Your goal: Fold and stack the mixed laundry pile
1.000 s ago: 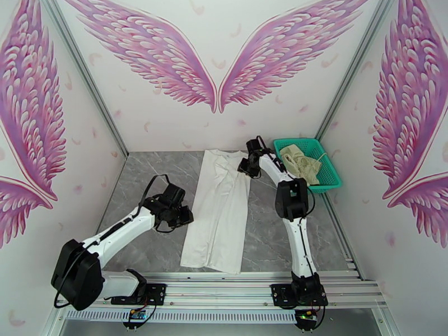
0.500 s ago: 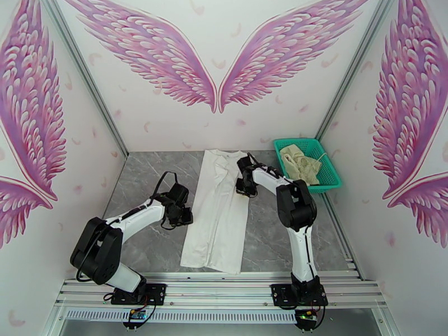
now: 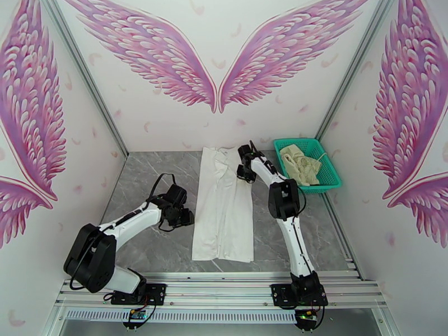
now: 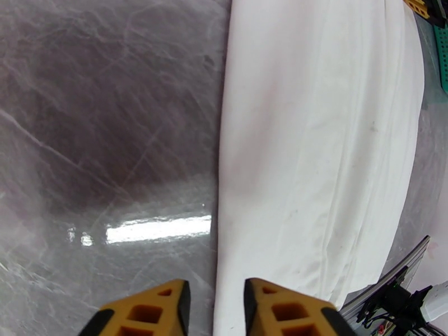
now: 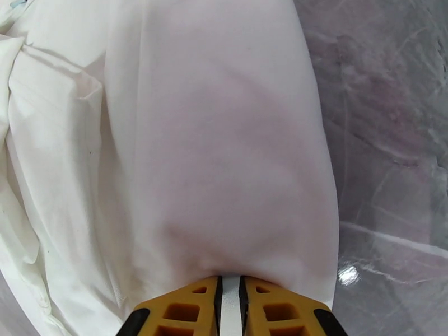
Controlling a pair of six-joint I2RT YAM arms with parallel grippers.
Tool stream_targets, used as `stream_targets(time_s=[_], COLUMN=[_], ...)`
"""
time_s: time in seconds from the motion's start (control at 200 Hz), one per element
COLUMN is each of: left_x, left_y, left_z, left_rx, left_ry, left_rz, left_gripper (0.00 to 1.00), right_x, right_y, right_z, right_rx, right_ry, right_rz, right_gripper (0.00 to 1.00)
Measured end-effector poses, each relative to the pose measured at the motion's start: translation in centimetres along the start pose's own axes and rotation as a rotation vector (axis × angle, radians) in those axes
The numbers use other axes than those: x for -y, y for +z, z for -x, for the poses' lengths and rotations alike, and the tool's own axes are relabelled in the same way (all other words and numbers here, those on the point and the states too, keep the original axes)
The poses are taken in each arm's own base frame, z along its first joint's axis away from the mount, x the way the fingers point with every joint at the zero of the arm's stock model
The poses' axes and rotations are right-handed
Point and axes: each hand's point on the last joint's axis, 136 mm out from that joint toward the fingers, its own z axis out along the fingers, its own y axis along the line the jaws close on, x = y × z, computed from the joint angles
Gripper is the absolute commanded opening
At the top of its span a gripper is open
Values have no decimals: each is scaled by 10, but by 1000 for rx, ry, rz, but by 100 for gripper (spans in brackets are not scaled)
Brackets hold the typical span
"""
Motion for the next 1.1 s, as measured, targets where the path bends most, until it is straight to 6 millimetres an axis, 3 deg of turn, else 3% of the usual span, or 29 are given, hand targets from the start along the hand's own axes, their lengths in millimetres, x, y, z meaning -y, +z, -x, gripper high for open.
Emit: stream_targets(time_s=[0.085, 0.185, 0.42, 0.51, 0.585, 0.68, 0.825, 0.95, 1.099], left_x=[0, 2, 2, -3, -6, -8, -10, -6, -2], left_y=[-3, -4, -3, -6, -7, -4, 5, 8, 13], left_z=[-6, -20, -65, -77, -87, -102, -123, -131, -135], left_rx=[2, -13, -63, -69, -74, -101, -156, -171, -183], left_ry=[0, 15, 38, 21, 11, 0, -12, -10, -16], left_rz=[-5, -15, -37, -48, -64, -79, -85, -99, -109], left_gripper=[47, 52, 58, 62, 63, 63, 63, 65, 65], right_x=[1, 12, 43, 63, 84, 107, 119, 120, 118], right_y=[-5, -31, -167, -198, -202, -190, -172, -158, -142], right_z=[-5, -29, -98, -135, -175, -231, -307, -354, -387], right_rx=[-11, -45, 50, 69, 30, -77, -250, -368, -462], right_ry=[-20, -28, -20, -20, -20, -13, -33, -52, -36], right_rz=[10, 19, 165, 216, 229, 240, 259, 269, 286], right_gripper=[31, 38, 50, 53, 53, 52, 52, 53, 55])
